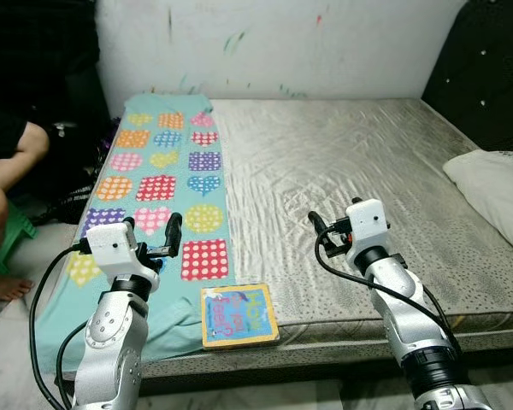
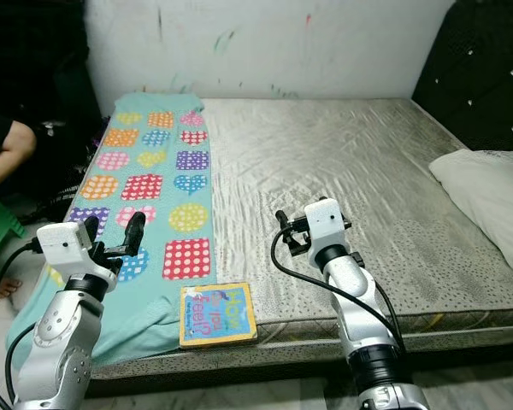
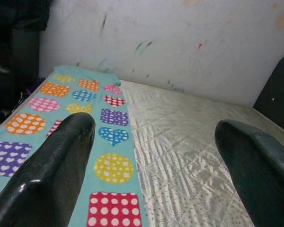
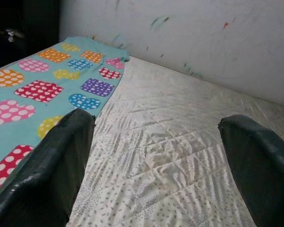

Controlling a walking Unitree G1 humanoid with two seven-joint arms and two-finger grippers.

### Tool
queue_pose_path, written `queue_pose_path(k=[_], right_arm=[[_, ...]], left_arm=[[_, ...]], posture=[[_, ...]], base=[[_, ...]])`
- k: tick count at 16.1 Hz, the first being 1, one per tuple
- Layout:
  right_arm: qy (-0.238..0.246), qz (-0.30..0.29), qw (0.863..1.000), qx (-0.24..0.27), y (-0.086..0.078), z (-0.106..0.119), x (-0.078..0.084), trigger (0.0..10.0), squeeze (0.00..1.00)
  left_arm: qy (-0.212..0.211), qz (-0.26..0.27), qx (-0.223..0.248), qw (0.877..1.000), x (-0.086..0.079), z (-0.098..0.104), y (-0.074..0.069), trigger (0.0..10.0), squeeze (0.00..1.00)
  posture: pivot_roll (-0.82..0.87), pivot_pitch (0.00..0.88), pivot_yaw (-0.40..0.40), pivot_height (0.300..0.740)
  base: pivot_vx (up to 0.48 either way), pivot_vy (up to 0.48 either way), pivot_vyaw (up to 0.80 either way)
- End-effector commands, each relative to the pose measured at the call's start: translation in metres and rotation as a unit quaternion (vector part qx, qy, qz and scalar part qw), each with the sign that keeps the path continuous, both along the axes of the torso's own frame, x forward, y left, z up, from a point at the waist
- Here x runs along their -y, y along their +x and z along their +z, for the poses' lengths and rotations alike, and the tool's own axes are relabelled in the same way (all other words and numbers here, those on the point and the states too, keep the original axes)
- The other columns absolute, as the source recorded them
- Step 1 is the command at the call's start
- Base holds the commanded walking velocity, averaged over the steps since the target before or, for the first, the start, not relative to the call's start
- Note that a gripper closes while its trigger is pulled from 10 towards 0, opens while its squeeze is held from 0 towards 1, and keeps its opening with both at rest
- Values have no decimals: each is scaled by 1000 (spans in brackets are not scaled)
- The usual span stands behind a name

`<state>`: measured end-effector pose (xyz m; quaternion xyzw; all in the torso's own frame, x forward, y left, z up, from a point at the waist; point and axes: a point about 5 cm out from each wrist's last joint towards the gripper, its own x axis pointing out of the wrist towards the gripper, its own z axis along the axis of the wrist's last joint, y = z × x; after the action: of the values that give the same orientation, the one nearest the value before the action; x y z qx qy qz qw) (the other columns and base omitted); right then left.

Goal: Clean up the room

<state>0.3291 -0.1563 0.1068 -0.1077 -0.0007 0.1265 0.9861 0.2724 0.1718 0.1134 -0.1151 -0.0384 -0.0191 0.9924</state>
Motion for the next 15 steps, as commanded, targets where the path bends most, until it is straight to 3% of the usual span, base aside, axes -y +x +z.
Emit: queue_pose_path(k=[1, 4, 8, 15], right_arm=[[-3, 1, 1000, 4, 2, 2, 0, 10000, 0], [3, -1, 1000, -5, 1, 0, 0, 10000, 0], [5, -3, 1000, -5, 1, 0, 1, 10000, 0], [0, -4, 1000, -5, 0, -2, 2, 10000, 0]], left_arm=[[1, -10, 14, 1000, 3, 6, 1, 10000, 0], [0, -16, 18, 1000, 4, 7, 1, 10000, 0], [3, -8, 5, 1000, 2, 4, 2, 10000, 0], [12, -9, -1, 1000, 3, 3, 3, 10000, 0]], posture=[[-60, 0, -31, 740], [-60, 0, -31, 740], [-59, 0, -30, 740], [-58, 0, -27, 740]], base=[[0, 0, 0], [0, 0, 0], [0, 0, -720], [0, 0, 0]])
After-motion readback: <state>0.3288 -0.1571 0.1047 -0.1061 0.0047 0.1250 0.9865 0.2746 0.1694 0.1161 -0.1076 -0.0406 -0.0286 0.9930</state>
